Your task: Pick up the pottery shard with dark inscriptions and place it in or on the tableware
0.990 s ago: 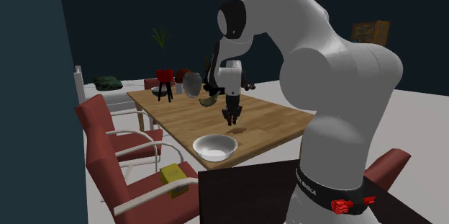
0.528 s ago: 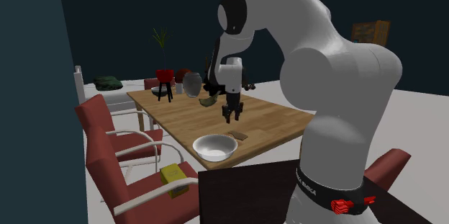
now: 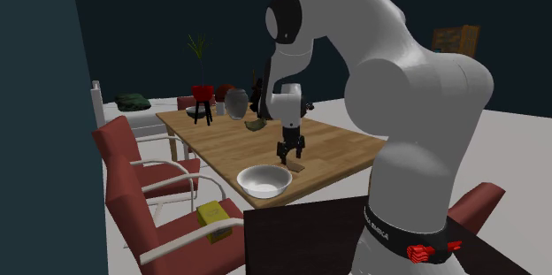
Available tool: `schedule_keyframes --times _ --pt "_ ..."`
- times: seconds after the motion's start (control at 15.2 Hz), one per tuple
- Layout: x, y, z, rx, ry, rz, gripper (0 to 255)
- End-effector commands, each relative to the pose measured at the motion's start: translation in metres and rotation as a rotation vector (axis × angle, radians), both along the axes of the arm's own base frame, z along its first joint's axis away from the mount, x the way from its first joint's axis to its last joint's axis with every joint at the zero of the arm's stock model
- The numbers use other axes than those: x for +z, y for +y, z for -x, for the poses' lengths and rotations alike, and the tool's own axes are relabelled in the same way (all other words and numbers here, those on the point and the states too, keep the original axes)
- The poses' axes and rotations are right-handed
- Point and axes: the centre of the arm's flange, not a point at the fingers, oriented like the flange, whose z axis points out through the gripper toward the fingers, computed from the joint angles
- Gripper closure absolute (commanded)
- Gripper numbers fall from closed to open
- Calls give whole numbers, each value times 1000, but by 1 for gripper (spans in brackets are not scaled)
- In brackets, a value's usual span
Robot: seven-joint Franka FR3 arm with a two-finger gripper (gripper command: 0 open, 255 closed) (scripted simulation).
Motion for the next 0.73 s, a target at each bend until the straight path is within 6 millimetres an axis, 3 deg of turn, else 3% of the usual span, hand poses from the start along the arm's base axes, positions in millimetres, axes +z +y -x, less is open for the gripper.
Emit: schedule_keyframes --times 0.0,0.2,0.66 --pt "-11 -1 0 0 0 0 0" --pt "-25 -1 0 0 0 0 0" --pt "-25 -1 0 0 0 0 0"
